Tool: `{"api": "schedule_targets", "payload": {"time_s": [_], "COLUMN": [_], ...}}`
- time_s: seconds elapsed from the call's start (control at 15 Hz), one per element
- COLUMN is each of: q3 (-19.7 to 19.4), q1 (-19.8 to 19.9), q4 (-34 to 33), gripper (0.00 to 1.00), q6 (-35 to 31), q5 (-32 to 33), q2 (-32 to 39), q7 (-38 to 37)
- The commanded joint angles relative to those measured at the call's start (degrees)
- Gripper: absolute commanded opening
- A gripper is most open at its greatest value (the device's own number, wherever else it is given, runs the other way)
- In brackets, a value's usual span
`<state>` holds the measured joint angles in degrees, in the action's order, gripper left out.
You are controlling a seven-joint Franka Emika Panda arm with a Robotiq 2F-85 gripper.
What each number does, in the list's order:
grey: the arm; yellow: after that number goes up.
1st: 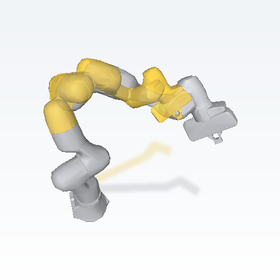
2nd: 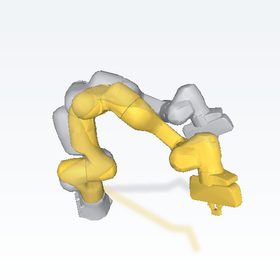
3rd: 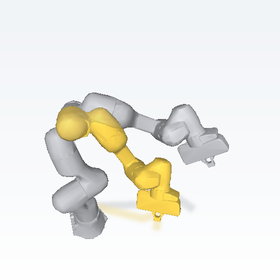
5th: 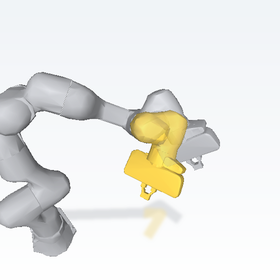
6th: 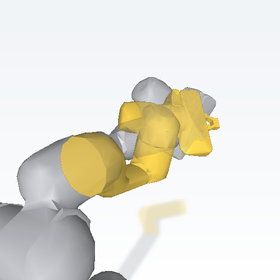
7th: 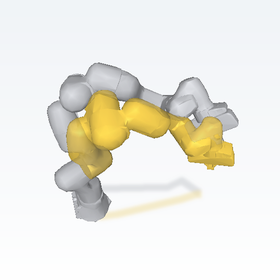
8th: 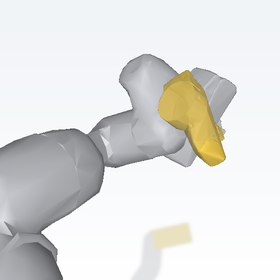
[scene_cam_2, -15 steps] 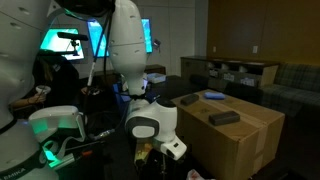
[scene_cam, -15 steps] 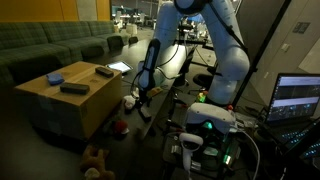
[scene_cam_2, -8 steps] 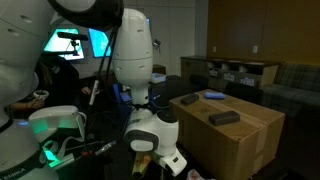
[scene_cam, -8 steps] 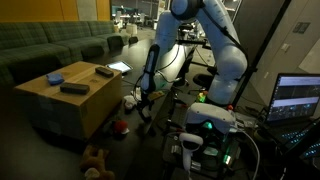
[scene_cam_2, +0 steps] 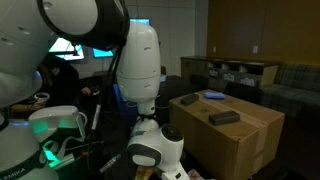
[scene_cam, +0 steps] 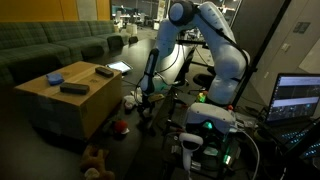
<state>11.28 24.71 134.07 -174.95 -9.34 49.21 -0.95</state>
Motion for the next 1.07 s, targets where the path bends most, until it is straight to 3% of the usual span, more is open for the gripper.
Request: {"api": "schedule_targets", "payload": {"time_s": [0.0, 0.13, 0.2, 0.47, 1.0], "q3": [2.0, 2.1, 1.9, 1.6, 2.2], "q1": [2.6, 2.7, 2.4, 1.7, -0.2], "q4": [-2.5, -3.1, -3.0, -2.3, 0.9], "gripper": [0.94, 0.7, 0.69, 0.38, 0.35], "q6": [-0.7, -0.4, -0.2, 0.8, 6.4], "q5": [0.0, 0.1, 0.2, 0.2, 0.2], "q2": [2.9, 3.3, 3.1, 1.5, -5.0], "q7": [2.4, 2.8, 2.8, 3.2, 4.0]}}
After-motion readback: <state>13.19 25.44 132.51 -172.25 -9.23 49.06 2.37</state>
